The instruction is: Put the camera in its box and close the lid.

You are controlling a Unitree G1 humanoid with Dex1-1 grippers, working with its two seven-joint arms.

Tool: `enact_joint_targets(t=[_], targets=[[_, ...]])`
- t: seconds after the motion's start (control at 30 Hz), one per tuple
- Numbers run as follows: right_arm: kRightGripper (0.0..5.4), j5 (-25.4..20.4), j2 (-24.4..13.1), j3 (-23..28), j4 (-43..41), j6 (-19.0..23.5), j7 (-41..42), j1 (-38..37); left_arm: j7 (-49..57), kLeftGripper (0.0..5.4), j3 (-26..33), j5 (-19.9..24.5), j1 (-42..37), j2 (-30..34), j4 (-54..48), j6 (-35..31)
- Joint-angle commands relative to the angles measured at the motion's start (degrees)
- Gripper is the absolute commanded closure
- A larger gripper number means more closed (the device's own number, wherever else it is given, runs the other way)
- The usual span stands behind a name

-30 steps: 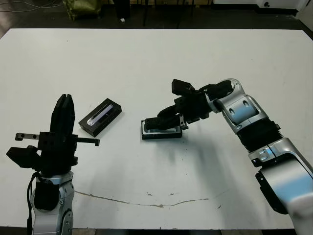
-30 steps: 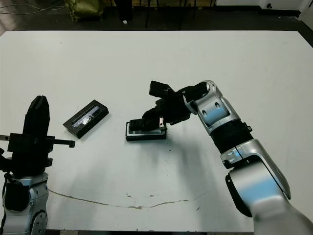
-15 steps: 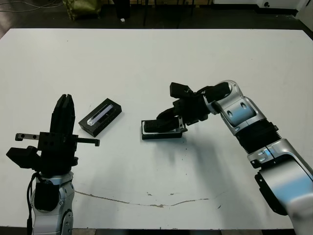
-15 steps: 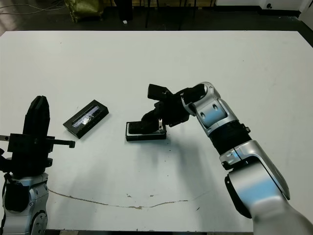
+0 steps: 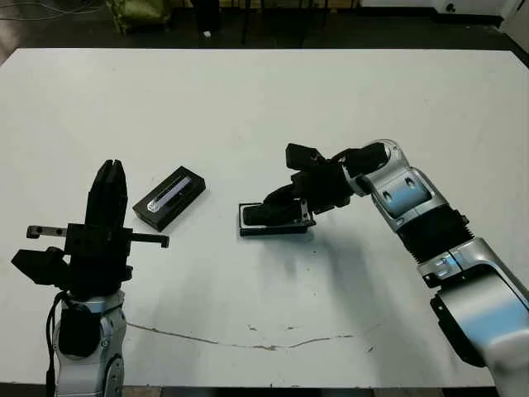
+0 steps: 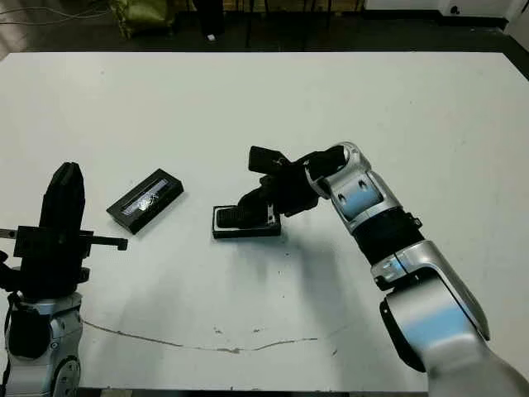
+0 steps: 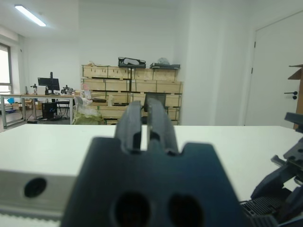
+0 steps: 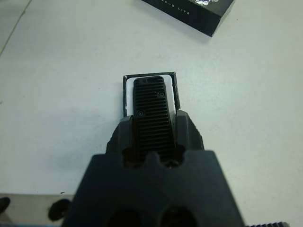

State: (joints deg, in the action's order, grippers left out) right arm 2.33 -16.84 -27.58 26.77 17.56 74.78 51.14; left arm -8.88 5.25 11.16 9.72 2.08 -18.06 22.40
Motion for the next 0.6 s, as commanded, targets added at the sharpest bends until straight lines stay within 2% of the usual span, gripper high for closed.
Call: enact_joint_targets(t=[0.03, 0.3, 0.6], targets=[[4.89, 1.4, 0.2, -1.9, -1.5, 1.5, -0.9, -3.0, 0.3, 5.40, 0.1, -0.1, 1.5, 0.2, -0.2, -1.2], [4.89, 0.8, 0.2, -1.6, -4.1, 6.0, -1.9, -3.8, 0.4, 5.40, 0.2, -0.4, 1.2, 0.0, 0.6, -0.2], [2.93, 1.0, -0.3, -1.6, -4.0, 6.3, -2.6, -3.1, 0.8, 5.40, -0.1, -0.6, 1.4, -0.3, 0.3, -0.5]])
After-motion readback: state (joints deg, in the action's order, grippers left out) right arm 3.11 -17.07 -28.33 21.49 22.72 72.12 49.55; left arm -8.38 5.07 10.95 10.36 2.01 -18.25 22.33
